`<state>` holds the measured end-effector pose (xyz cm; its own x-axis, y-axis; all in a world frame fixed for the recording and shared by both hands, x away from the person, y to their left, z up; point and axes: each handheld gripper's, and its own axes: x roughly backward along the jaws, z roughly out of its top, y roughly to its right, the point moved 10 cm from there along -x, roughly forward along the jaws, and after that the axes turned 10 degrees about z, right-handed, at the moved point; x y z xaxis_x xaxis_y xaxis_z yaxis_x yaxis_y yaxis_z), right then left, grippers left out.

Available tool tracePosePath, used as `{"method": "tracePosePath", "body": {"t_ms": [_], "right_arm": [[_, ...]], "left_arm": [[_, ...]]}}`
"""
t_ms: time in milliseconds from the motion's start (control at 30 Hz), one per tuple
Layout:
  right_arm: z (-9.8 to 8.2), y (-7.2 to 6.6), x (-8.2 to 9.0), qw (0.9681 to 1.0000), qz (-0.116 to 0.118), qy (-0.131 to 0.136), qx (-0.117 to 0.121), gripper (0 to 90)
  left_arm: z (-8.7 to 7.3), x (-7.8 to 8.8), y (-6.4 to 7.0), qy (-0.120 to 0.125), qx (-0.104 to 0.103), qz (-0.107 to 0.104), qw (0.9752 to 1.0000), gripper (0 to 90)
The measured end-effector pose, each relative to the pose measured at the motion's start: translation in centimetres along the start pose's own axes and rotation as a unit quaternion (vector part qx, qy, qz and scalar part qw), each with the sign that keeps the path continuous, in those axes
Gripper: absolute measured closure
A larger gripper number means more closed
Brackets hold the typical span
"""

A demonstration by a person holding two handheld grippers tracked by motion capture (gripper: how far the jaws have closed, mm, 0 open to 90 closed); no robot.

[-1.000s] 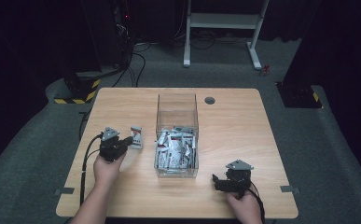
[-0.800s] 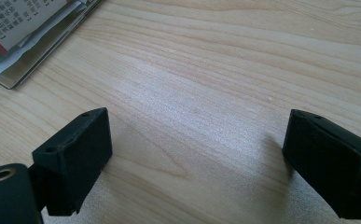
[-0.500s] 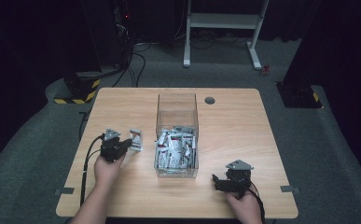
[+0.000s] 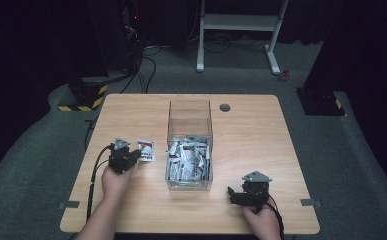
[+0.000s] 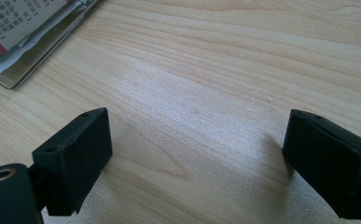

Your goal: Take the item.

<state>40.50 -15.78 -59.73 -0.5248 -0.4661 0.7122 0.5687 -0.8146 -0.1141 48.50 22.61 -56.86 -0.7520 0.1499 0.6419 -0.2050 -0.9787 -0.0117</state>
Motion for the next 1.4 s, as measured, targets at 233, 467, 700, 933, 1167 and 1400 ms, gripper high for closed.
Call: {"method": "tracePosePath", "body": {"t_ms": [233, 467, 700, 933, 1167, 1400], "right_arm": [[0.0, 0.0, 0.0, 1.0, 0.0, 0.0, 0.0, 7.9], [0.0, 0.0, 0.0, 1.0, 0.0, 0.0, 0.0, 7.9], [0.0, 0.0, 0.0, 1.0, 0.0, 0.0, 0.0, 7.9], [0.0, 0.0, 0.0, 1.0, 0.0, 0.0, 0.0, 7.9], [0.0, 0.0, 0.0, 1.0, 0.0, 0.0, 0.0, 7.9], [0.0, 0.0, 0.0, 1.0, -0.001, 0.001, 0.001, 7.9]], "left_arm": [[0.0, -0.3, -0.2, -0.001, 0.003, 0.014, 0.9999, 73.3], [0.4, 0.4, -0.3, 0.012, -0.002, 0.022, 0.9997, 54.5], [0.1, 1.4, -0.2, 0.006, -0.024, 0.009, 0.9997, 44.0], [0.0, 2.9, -0.2, 0.022, -0.027, 0.003, 0.9994, 36.7], [-1.1, 4.4, 0.1, 0.027, -0.02, -0.018, 0.9993, 32.3], [-2.5, 5.5, 0.2, 0.022, -0.015, -0.039, 0.9989, 28.8]]}}
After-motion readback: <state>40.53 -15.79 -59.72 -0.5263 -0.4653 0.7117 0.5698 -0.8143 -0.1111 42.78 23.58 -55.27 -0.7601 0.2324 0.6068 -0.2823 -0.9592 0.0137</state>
